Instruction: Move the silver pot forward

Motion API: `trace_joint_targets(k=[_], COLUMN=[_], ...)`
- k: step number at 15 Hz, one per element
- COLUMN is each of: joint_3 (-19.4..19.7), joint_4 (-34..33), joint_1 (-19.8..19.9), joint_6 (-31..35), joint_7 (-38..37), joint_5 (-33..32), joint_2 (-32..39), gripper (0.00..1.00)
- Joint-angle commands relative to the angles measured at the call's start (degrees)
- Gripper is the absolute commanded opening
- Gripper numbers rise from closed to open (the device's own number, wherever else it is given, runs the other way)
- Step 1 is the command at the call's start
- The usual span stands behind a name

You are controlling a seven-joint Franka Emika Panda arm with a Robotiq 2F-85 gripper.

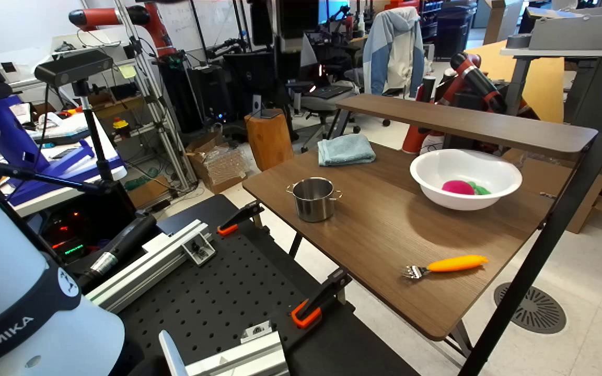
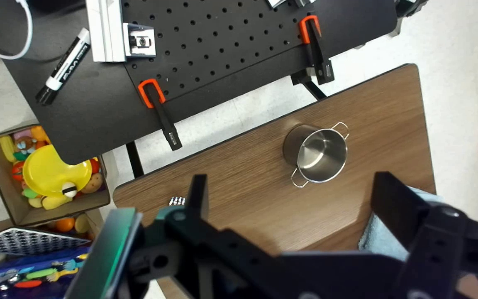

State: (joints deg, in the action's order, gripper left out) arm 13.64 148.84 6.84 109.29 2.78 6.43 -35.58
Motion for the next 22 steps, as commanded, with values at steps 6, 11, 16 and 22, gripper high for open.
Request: trace_joint_targets(k=[6,11,16,22], joint_3=[-6.35,-11.26,-14.97,-14.92], joint_4=[5.16,8.31,8.29,4.76], joint_1=[-1.16,-3.84,-6.39,-9.78], joint_6=[15.54,29.23,40.37,53.09], joint_7=[-3.88,-8.82,-13.93,-20.28], joint_5=[3.04,2.06,0.94,-4.41], joint_2=[11.21,20.93,32.88,47.35], gripper=[1.00,1.00,1.00,1.00])
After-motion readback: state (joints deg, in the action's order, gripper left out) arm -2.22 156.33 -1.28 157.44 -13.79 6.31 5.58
